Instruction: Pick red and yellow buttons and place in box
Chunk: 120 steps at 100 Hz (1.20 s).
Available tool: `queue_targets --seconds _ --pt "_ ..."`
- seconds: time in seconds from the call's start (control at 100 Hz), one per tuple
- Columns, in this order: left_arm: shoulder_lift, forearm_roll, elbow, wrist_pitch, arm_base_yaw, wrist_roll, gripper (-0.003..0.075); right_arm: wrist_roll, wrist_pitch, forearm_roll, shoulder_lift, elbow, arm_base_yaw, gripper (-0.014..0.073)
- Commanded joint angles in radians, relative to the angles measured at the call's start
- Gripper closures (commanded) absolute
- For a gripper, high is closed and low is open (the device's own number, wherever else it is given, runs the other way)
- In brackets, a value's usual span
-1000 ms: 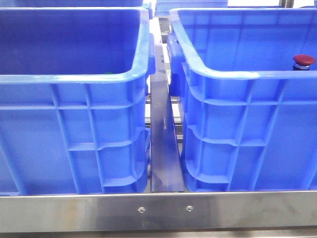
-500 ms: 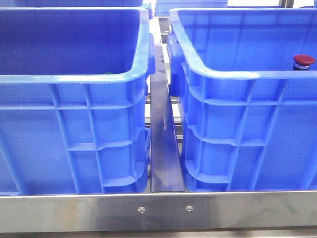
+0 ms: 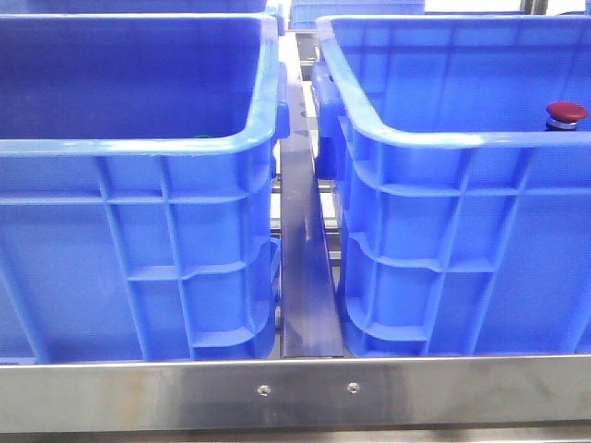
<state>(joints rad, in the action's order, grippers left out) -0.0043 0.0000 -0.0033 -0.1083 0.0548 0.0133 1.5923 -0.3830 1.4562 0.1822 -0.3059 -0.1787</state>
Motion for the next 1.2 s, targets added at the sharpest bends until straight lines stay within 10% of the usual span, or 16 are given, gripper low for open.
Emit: queue_targets --seconds 0.0,0.5,0.92,1.19 --pt "-0.034 -0.012 0.049 0.071 0.002 0.0 0.0739 0.002 0.004 0.036 0.01 -0.027 -0.006 0.0662" --pt "-0.034 -0.012 0.049 0.071 0.002 0.0 0.0739 -0.03 0.226 -0.067 0.009 -0.027 0.238 0.0662" --pt "-0.034 -0.012 0.049 0.071 0.002 0.0 0.0739 -1.537 0.361 -1.525 0.002 0.011 0.236 0.0662" --pt "-0.034 -0.012 0.049 0.071 0.002 0.0 0.0739 -1.695 0.61 -1.587 -0.061 0.24 0.121 0.0662"
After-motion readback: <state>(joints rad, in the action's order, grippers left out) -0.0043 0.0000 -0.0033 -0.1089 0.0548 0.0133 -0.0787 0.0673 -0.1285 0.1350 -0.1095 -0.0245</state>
